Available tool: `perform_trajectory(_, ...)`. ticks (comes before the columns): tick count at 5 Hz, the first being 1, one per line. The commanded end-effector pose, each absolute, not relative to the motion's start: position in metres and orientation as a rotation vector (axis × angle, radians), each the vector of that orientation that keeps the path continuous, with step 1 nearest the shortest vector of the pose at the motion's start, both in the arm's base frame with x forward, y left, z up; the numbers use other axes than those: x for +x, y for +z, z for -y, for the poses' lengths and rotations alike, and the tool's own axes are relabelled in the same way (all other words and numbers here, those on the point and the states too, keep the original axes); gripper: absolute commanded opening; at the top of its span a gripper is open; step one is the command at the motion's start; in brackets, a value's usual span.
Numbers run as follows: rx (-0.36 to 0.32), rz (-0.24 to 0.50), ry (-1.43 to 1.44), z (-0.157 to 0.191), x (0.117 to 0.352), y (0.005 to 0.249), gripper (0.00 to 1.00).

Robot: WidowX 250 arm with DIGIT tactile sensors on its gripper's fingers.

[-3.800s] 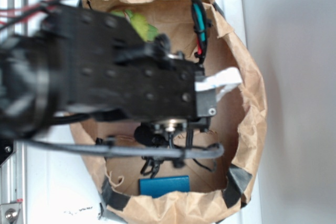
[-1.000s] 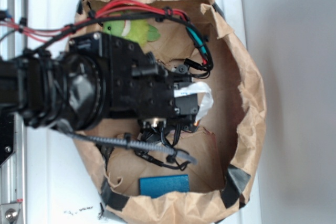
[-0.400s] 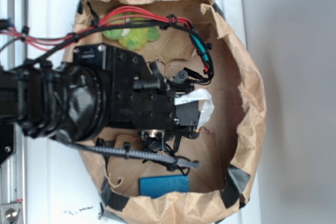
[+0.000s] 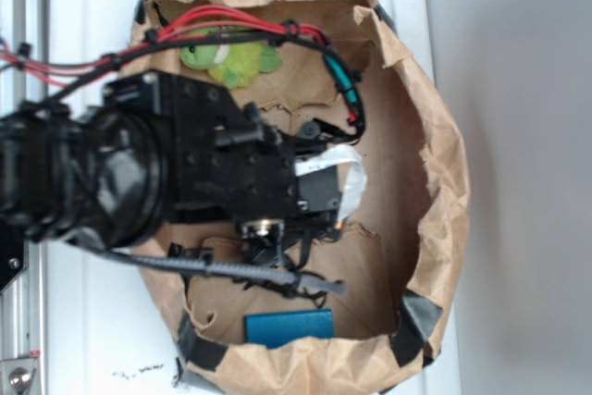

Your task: Grab the green block.

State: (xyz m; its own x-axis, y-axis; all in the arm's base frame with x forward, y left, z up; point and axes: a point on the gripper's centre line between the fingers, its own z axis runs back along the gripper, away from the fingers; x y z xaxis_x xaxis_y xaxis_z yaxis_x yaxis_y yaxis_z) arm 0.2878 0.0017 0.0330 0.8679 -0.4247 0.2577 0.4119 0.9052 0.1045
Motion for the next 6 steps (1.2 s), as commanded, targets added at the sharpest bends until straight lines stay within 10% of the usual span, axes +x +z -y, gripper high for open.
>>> perform_trajectory(1, -0.018, 0.320, -0.227, -0.013, 0.284, 0.086, 0.00)
perform_trajectory(6, 0.043, 0.261, 0.189, -0.027, 0.282, 0.156, 0.00)
